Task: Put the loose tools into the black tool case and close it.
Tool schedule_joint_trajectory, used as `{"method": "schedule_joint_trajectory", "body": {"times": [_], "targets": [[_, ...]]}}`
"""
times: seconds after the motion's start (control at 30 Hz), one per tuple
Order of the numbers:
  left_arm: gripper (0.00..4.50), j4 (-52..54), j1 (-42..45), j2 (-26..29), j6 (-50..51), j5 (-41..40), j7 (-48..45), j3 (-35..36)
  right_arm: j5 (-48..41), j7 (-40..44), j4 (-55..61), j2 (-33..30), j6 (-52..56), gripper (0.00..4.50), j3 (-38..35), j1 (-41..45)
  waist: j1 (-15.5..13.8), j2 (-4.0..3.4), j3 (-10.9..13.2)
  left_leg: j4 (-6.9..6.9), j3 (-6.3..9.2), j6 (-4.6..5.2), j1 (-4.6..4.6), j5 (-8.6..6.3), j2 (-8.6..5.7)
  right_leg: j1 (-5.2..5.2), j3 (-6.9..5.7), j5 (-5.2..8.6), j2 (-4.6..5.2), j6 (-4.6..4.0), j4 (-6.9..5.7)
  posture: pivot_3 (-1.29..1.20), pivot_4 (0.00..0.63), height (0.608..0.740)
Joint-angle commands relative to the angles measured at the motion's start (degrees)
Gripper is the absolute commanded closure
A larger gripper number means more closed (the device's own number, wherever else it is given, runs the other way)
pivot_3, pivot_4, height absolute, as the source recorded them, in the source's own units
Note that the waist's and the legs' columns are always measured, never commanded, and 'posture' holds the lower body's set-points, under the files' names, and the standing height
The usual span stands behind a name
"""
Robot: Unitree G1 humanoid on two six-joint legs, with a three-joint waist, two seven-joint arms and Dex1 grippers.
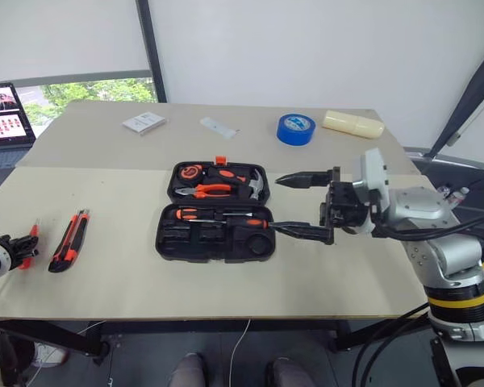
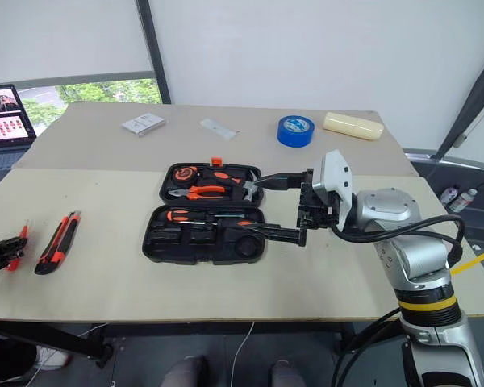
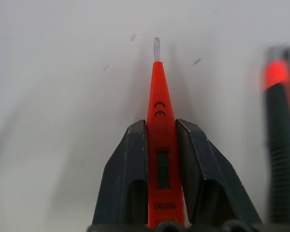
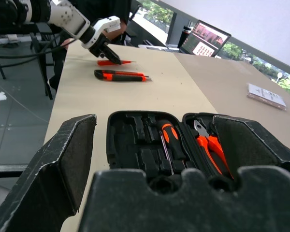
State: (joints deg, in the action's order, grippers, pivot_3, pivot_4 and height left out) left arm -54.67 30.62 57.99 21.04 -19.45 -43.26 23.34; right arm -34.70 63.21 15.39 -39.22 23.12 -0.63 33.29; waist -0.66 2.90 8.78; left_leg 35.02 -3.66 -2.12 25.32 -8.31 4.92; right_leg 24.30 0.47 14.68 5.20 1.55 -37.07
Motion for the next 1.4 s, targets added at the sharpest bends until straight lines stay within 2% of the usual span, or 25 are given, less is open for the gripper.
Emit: {"method": "schedule_joint_trajectory", "body": {"times": [0.03,0.13,0.27,0.4,0.5,0.67,0.93,1.2,1.4], "targets": [[4.08,14.0,0.2,-0.9,-10.4,-1.6,-15.3,-3.5,-0.9,0.5,0.0,-4.6,1.8,0.0,-4.8,-0.1,-0.5,0.11,0.1,0.01,0.01,-0.01,0.06,0.0,0.0,0.0,-0.05,0.0,0.02,0.0,0.01,0.0,0.15,0.74],[4.08,23.0,0.7,-3.5,-11.2,-3.3,-23.9,-7.5,1.3,1.1,-2.8,-8.3,2.6,0.0,-4.6,-0.5,-1.0,0.11,0.1,0.12,-0.05,-0.05,0.13,-0.02,-0.05,-0.03,-0.03,-0.03,0.12,0.04,0.07,0.0,0.15,0.74],[4.08,34.8,4.4,-8.0,-13.4,1.8,-33.7,-21.7,4.6,3.0,-6.6,-10.7,0.3,0.0,-3.0,-0.8,-1.0,0.1,0.1,0.24,-0.09,0.0,0.14,0.01,-0.05,-0.06,0.08,-0.06,0.07,0.09,0.06,0.0,0.15,0.74],[4.08,31.6,11.5,-12.6,-16.4,9.7,-34.4,-31.0,5.7,3.4,-7.6,-10.2,0.2,0.0,-2.2,-0.4,-0.1,0.08,0.1,0.38,-0.03,0.05,0.17,0.03,-0.03,-0.04,0.17,-0.08,-0.09,0.13,-0.02,0.0,0.15,0.74],[4.08,27.3,15.4,-14.8,-21.1,14.4,-34.7,-35.0,5.8,2.8,-6.9,-9.8,0.6,0.0,-2.4,-0.8,0.6,0.06,0.1,0.41,0.02,0.09,0.16,0.02,-0.02,-0.03,0.26,-0.09,-0.17,0.16,-0.03,0.0,0.15,0.74],[4.08,22.4,19.8,-16.6,-25.8,20.0,-35.7,-39.4,5.2,1.3,-4.1,-9.9,1.5,0.0,-3.9,-3.2,0.5,0.01,0.1,0.43,0.04,0.11,0.18,0.01,-0.04,-0.04,0.26,-0.08,-0.15,0.21,-0.03,0.0,0.15,0.74],[4.08,17.7,23.2,-20.0,-28.9,24.5,-36.2,-42.2,4.8,-1.0,-1.3,-9.9,2.6,0.0,-5.8,-6.4,0.0,-0.01,0.1,0.94,0.04,0.27,0.35,-0.1,-0.05,-0.13,0.29,-0.16,-0.12,0.38,-0.04,0.0,0.15,0.74],[4.08,14.4,24.9,-21.1,-29.8,30.2,-32.0,-44.1,4.1,-2.3,0.2,-9.7,3.4,0.0,-6.0,-7.3,0.0,-0.03,0.1,1.01,0.1,0.28,0.33,-0.09,-0.06,-0.19,0.31,-0.21,-0.14,0.42,-0.06,0.0,0.15,0.74],[4.08,13.2,25.8,-20.1,-30.1,34.1,-32.2,-45.9,3.5,-2.5,0.8,-9.9,3.8,0.0,-5.7,-7.8,0.0,-0.04,0.1,1.08,0.12,0.37,0.33,-0.02,-0.07,-0.23,0.32,-0.26,-0.14,0.48,-0.1,0.0,0.15,0.74]]}}
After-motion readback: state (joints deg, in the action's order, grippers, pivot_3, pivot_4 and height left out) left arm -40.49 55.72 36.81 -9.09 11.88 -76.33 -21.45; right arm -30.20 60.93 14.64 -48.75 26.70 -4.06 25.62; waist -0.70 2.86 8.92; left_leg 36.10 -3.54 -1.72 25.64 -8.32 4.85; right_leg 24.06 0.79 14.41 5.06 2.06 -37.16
